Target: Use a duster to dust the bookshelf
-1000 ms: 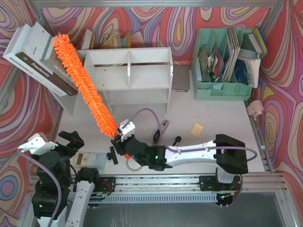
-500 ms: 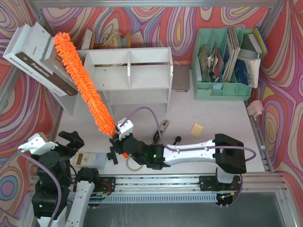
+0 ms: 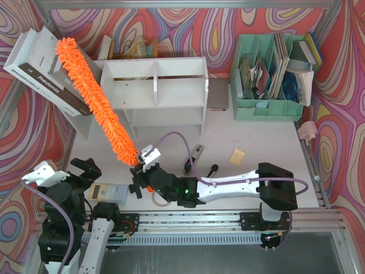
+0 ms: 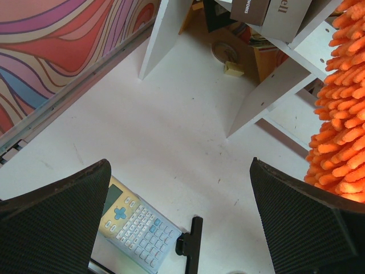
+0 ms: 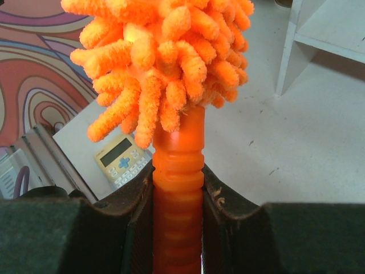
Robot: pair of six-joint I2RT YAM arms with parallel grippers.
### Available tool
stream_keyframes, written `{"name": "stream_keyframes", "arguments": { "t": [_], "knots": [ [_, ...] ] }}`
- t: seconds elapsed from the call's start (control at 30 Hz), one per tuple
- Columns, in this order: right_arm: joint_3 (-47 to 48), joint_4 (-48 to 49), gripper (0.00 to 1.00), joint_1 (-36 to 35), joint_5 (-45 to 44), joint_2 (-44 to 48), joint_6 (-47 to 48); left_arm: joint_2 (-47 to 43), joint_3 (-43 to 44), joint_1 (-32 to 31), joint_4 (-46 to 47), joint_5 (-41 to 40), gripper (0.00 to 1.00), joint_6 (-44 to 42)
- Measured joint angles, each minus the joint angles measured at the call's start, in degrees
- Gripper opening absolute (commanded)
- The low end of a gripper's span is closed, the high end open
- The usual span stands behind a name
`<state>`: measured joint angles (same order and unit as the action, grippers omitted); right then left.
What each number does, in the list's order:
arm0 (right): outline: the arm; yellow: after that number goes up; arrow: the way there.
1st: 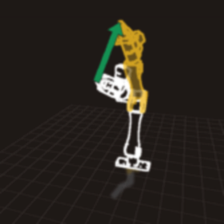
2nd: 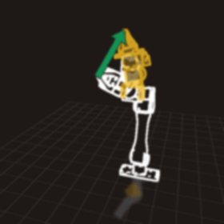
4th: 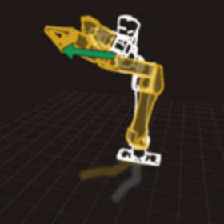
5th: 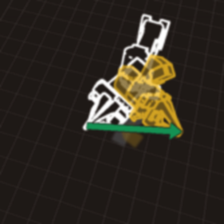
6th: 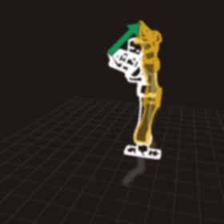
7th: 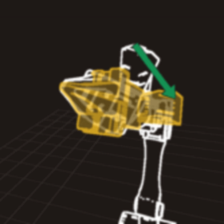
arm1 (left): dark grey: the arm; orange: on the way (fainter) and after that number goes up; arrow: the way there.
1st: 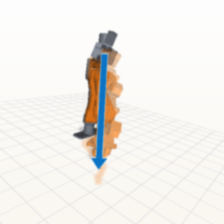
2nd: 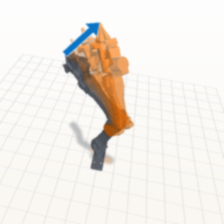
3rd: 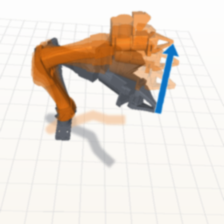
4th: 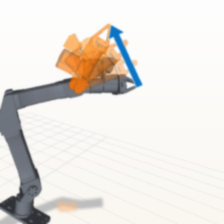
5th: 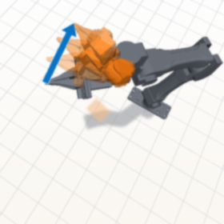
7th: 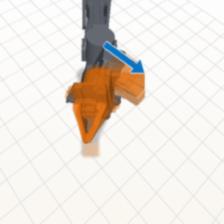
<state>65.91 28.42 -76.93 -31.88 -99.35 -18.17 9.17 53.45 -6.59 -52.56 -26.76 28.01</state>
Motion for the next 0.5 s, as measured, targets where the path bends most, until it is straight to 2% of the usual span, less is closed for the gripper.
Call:
{"name": "stream_keyframes", "arguments": {
  "t": [0.27,0.5],
  "knots": [
    [0.5,-4.7,0.0,2.0,0.4,-0.2,-5.0,0.0,0.0,0.0,0.0,0.0,0.98,0.0],
    [0.8,-5.4,0.0,2.5,0.7,-0.2,-5.4,0.0,0.0,0.0,0.0,0.0,0.98,0.0]
  ]
}}
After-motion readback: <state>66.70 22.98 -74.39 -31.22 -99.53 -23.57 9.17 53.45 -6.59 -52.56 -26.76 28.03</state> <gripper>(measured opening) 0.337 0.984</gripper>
